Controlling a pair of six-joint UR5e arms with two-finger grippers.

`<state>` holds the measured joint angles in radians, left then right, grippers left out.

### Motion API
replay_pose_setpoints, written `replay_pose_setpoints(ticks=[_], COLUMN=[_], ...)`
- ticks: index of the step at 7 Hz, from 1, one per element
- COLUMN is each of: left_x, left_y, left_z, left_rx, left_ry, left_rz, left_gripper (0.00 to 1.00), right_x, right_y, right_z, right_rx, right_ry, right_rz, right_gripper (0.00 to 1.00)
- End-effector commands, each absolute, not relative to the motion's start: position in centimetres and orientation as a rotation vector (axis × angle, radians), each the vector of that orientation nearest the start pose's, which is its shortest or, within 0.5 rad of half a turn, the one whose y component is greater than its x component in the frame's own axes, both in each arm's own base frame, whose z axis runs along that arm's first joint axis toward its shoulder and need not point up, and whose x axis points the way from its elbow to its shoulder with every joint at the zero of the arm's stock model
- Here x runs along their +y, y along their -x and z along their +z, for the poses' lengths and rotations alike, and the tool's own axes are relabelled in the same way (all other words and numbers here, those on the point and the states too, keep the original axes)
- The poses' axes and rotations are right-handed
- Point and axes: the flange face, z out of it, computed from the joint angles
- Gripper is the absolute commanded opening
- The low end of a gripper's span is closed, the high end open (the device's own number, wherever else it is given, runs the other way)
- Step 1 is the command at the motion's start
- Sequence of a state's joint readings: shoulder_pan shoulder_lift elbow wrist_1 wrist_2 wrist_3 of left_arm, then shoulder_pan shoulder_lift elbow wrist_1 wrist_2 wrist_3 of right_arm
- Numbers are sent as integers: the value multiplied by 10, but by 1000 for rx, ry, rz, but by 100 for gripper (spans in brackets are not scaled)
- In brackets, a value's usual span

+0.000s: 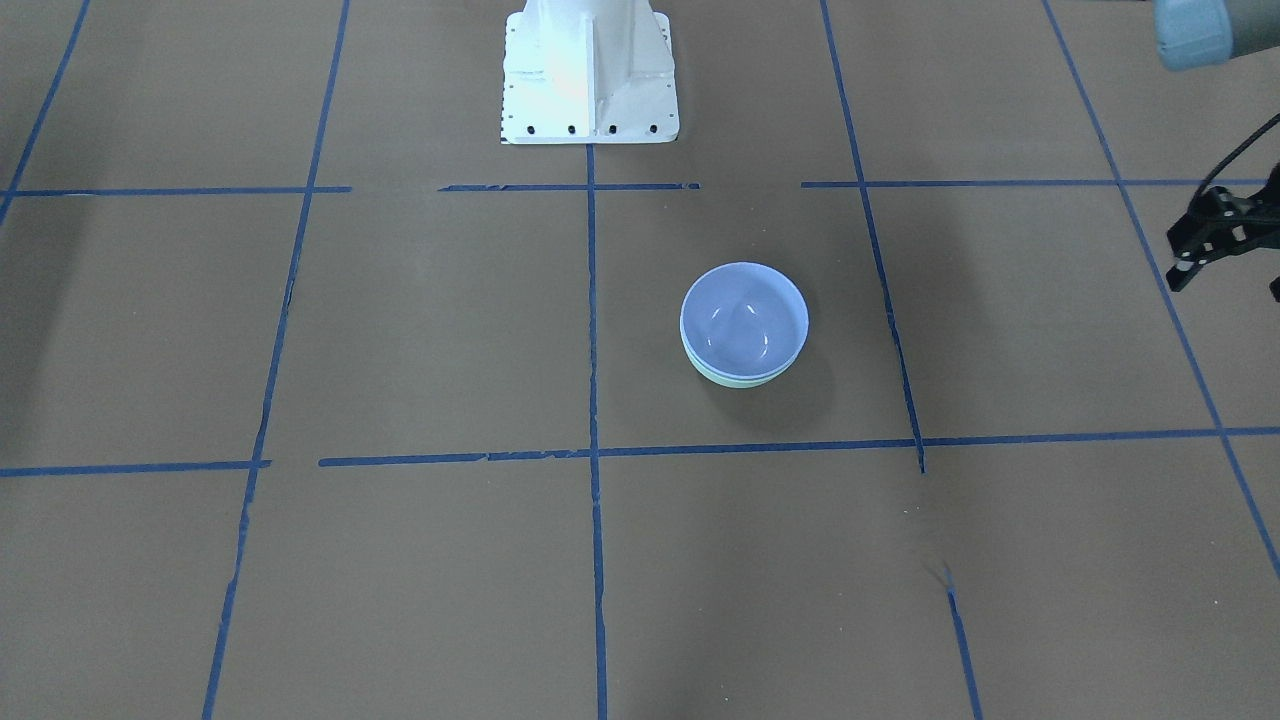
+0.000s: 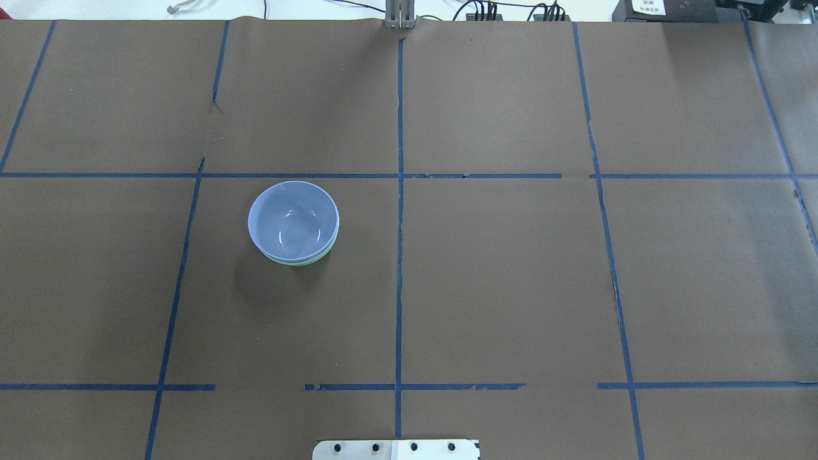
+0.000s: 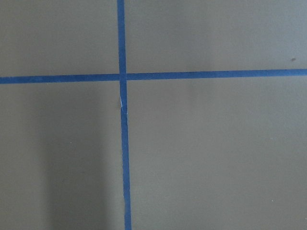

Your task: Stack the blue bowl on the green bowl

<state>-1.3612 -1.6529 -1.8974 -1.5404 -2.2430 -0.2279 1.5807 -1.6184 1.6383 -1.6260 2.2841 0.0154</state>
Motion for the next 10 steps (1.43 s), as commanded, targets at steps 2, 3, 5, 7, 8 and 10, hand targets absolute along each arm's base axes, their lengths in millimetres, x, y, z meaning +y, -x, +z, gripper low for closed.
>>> replay_pose_setpoints(ticks=[2,3,5,7,8,10], left_x=[-483,-479,-476,-473,-472,-462], left_y=[32,31,39,55,59,63], left_z=[617,628,636,638,639,647], left_rx=[736,765,767,765,767,767], left_ry=[-53,-30,-19,-23,-21,-9], left_rz=[122,113,90,56,45,33], left_gripper=[100,100,100,100,100,100], right_x=[-468,-468,-468,-468,-468,-468], right_y=[-73,-72,-72,-72,-72,-72], right_z=[658,658,658,658,658,658], right_rx=[-713,-713,-713,-713,-713,-713], right_ry=[35,36,36,36,36,36], right_rz=[38,36,36,36,36,36], right_gripper=[100,100,100,100,100,100])
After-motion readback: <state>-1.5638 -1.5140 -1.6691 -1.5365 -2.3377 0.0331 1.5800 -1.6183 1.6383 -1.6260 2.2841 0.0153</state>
